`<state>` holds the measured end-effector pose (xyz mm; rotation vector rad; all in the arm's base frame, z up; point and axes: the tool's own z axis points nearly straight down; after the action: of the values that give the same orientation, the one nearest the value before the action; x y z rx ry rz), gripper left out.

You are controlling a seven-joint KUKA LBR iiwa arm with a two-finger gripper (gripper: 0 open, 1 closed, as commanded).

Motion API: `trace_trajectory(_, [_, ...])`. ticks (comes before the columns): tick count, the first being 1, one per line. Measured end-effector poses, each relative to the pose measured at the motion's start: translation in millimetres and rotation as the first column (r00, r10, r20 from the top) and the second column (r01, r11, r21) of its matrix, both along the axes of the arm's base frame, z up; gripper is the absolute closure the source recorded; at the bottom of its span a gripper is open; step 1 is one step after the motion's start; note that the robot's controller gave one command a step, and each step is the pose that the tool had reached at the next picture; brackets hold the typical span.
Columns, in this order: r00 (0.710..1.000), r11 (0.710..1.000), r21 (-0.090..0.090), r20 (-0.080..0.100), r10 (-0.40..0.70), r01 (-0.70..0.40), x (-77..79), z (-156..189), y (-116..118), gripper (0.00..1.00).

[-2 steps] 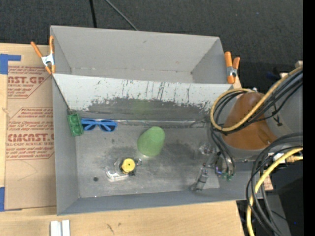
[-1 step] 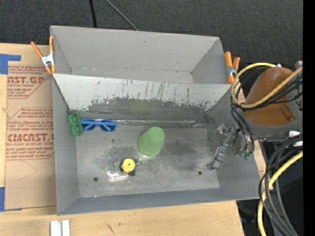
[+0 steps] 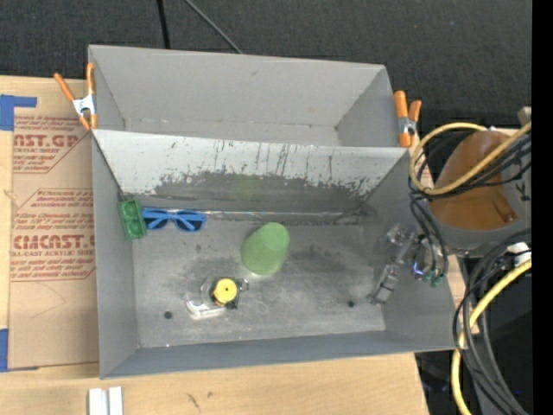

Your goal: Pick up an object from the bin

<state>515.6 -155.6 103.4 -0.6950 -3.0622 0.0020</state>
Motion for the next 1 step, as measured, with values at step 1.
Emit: trace_trajectory(1, [0.994, 0.994, -0.001, 0.007, 0.113, -0.113, 58.7, 17.1, 5.9, 0.00])
